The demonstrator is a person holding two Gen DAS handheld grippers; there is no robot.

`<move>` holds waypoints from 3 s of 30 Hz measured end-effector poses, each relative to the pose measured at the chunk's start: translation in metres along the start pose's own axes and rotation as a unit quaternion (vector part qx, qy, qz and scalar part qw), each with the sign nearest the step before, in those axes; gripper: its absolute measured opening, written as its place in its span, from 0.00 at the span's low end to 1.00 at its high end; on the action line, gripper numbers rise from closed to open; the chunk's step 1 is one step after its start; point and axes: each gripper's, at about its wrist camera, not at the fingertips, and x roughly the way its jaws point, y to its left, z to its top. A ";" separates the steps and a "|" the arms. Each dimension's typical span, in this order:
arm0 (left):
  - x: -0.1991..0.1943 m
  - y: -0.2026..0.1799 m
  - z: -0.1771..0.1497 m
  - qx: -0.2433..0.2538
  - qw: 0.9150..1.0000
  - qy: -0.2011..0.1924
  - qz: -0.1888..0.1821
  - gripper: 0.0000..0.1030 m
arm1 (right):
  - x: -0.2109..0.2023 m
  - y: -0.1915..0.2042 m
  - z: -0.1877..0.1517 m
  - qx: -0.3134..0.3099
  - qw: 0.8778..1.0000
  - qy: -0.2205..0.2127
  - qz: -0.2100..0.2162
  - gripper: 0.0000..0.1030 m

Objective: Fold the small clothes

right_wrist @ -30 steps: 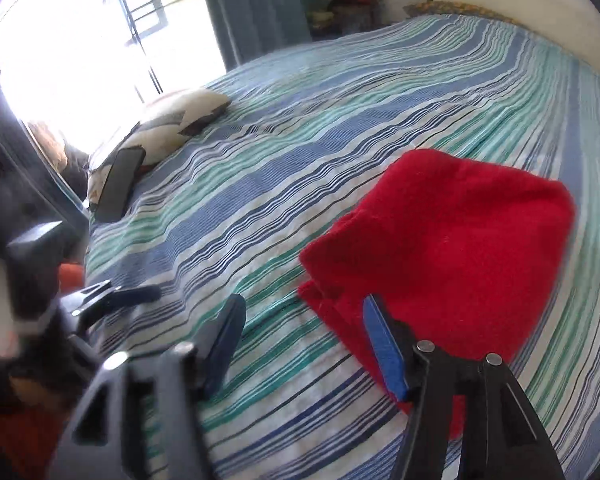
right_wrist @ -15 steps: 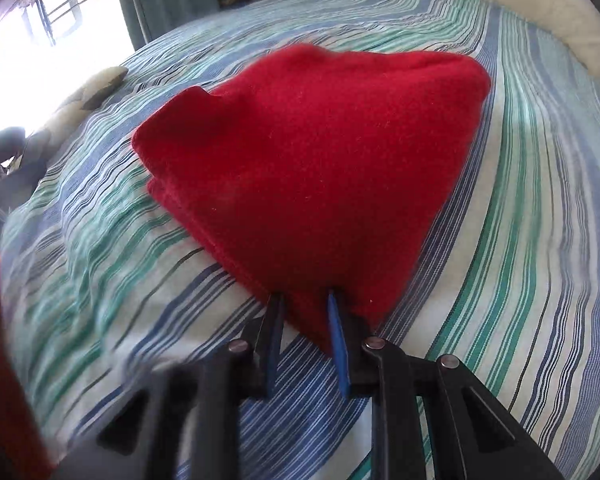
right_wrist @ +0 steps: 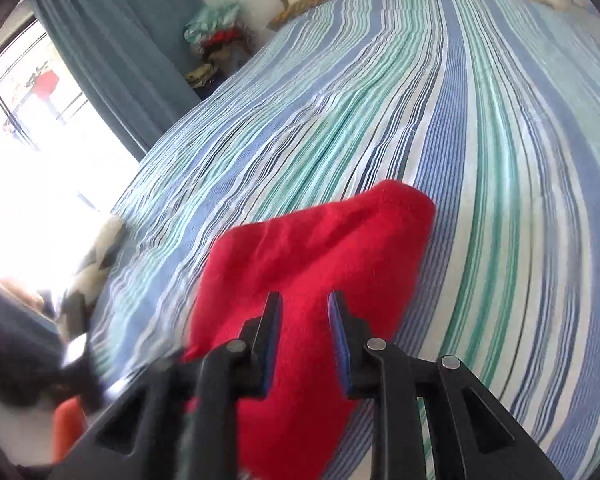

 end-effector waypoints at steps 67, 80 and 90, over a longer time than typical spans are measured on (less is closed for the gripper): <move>0.034 0.000 0.075 0.004 0.990 0.128 -0.057 0.95 | -0.057 -0.015 -0.123 0.158 0.981 -0.108 0.006 0.89; 0.000 -0.073 0.095 0.075 0.988 0.096 -0.091 0.19 | 0.012 0.013 -0.059 0.092 0.993 -0.066 -0.025 0.30; -0.003 -0.101 0.076 0.113 0.987 0.112 -0.038 0.45 | -0.069 0.018 -0.020 0.057 0.991 -0.109 -0.061 0.52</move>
